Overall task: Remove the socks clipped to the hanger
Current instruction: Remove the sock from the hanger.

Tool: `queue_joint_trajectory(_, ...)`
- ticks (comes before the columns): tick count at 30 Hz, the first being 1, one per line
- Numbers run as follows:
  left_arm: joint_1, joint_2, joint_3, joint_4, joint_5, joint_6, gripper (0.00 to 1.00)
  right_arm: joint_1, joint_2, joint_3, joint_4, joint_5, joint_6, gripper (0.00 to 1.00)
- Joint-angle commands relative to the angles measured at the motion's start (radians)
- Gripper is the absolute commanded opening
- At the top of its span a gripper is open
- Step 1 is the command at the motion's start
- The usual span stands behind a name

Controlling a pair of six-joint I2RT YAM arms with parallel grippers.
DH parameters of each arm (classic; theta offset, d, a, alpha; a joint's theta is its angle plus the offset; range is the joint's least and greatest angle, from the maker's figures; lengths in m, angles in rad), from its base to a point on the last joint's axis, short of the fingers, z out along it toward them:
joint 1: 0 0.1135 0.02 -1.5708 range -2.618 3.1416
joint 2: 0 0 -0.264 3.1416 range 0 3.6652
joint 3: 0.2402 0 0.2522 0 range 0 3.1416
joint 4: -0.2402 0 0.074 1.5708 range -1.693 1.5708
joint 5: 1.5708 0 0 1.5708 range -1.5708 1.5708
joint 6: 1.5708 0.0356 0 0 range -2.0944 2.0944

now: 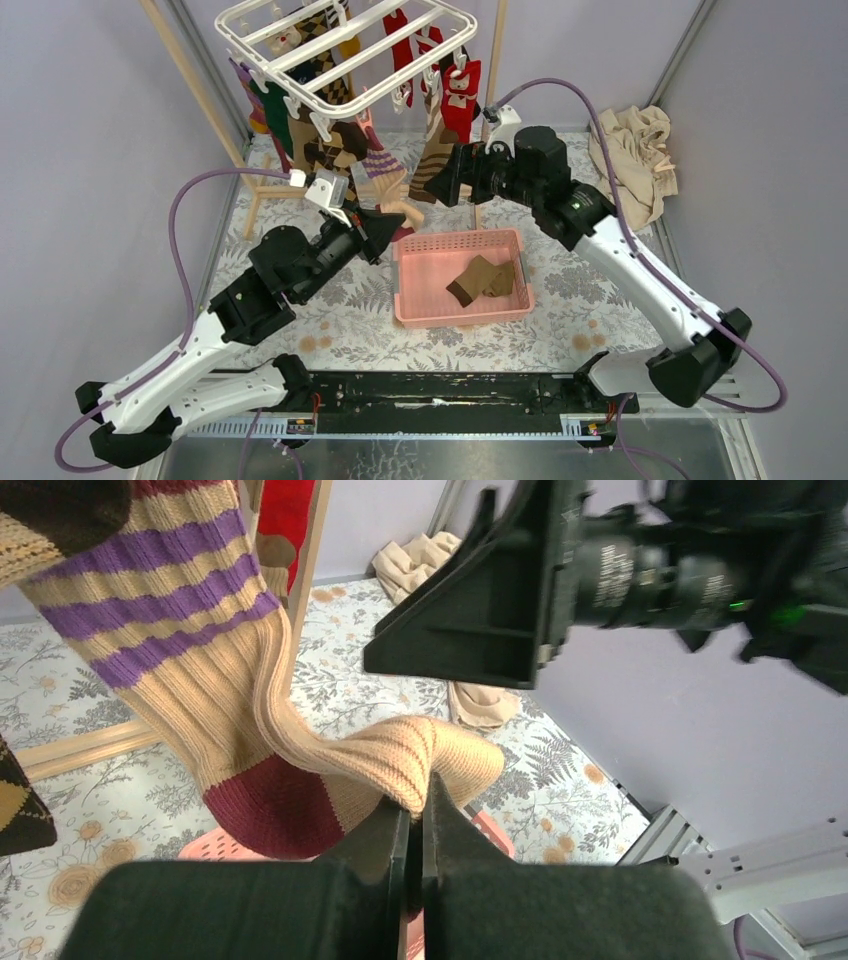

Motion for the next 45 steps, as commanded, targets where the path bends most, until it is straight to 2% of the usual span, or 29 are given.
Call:
queue_joint_trajectory(1, 0.006, 0.017, 0.042, -0.026, 0.008, 0.038, 0.0, 0.08, -0.081, 0.139, -0.203, 0.369, -0.259, 1.0)
queue_joint_trajectory(4, 0.006, 0.031, 0.051, -0.029, 0.006, 0.046, 0.0, 0.108, -0.106, 0.186, -0.185, 0.381, -0.293, 1.0)
queue_joint_trajectory(6, 0.005, 0.034, 0.053, -0.031, 0.006, 0.047, 0.0, 0.107, -0.129, 0.178, -0.119, 0.335, -0.267, 1.0)
queue_joint_trajectory(9, 0.006, 0.043, 0.062, -0.044, 0.007, 0.047, 0.0, 0.103, -0.17, 0.13, 0.006, 0.383, -0.172, 1.0)
queue_joint_trajectory(11, 0.006, 0.053, 0.075, -0.06, 0.011, 0.048, 0.0, 0.102, -0.167, 0.115, 0.072, 0.375, -0.205, 0.95)
queue_joint_trajectory(13, 0.005, 0.067, 0.084, -0.073, 0.013, 0.05, 0.0, 0.116, -0.099, 0.21, 0.005, 0.397, -0.219, 0.89)
queue_joint_trajectory(15, 0.006, 0.074, 0.091, -0.083, 0.014, 0.054, 0.0, 0.165, -0.023, 0.342, -0.058, 0.459, -0.258, 0.87)
queue_joint_trajectory(18, 0.006, 0.06, 0.08, -0.087, 0.007, 0.054, 0.0, 0.24, 0.053, 0.448, -0.093, 0.559, -0.308, 0.87)
queue_joint_trajectory(24, 0.006, -0.006, 0.031, -0.074, 0.008, 0.038, 0.0, 0.274, 0.179, 0.623, -0.153, 0.562, -0.298, 0.83)
queue_joint_trajectory(33, 0.006, -0.038, -0.006, -0.066, 0.021, 0.024, 0.0, 0.353, 0.332, 0.821, -0.21, 0.62, -0.324, 0.78)
queue_joint_trajectory(45, 0.005, -0.06, -0.026, -0.055, 0.027, 0.016, 0.0, 0.385, 0.432, 0.929, -0.222, 0.69, -0.343, 0.75)
